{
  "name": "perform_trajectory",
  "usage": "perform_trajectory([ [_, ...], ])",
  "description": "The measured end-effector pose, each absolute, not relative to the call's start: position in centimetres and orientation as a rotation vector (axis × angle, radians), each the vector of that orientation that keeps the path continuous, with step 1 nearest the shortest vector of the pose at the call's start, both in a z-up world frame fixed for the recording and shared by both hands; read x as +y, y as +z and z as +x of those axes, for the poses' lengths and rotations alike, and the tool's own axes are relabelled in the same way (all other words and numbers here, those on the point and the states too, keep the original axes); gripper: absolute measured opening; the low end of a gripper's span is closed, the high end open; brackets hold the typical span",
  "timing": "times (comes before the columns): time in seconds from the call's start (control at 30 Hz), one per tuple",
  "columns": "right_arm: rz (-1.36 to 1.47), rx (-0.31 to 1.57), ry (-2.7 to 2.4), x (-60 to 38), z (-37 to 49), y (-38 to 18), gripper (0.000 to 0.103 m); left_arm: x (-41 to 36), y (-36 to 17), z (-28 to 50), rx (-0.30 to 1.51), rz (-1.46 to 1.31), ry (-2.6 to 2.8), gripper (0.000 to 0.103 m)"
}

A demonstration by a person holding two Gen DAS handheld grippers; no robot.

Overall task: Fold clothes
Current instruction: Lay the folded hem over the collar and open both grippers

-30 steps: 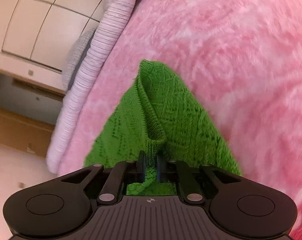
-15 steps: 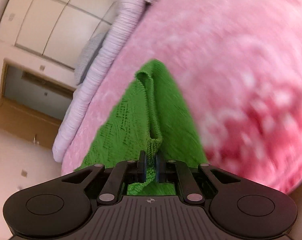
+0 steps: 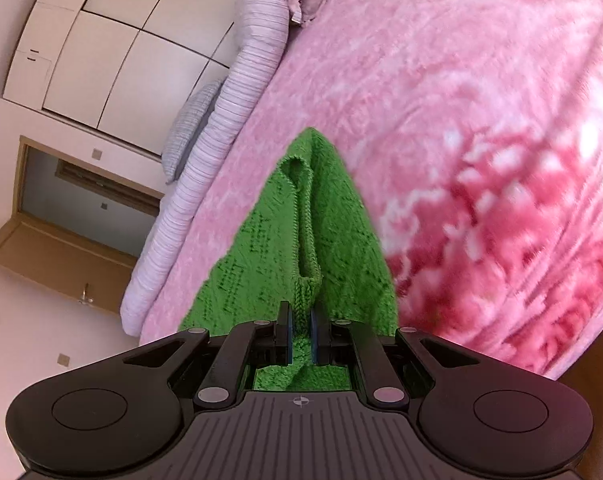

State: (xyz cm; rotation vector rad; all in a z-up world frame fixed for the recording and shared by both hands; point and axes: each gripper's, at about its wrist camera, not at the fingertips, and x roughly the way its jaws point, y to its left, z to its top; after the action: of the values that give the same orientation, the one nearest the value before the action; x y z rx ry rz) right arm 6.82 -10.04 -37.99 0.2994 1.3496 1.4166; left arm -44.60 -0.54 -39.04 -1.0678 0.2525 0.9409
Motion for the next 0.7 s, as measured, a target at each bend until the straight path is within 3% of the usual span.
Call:
perform_trajectory([
  [0.37,0.246,1.320,1.430,-11.0,6.7,-38.0,0.007,-0.5,-40.1,-44.5,0.305,-1.064,0.944,0.008],
  [0.53,0.136,1.289,1.391,-10.5,5.9,-39.4,0.008,-0.2,-40.3,-44.9,0.337,-1.106,0.966,0.013],
  [0.6,0.060,1.261,1.397,-10.1,5.7,-38.8,0.011,-0.2,-39.4,-45.3,0.357,-1.098,0.984,0.015],
  [0.7,-0.091,1.154,1.380,-9.5,5.5,-37.0,0.027,-0.5,-37.5,-45.8,0.405,-1.035,1.038,0.013],
])
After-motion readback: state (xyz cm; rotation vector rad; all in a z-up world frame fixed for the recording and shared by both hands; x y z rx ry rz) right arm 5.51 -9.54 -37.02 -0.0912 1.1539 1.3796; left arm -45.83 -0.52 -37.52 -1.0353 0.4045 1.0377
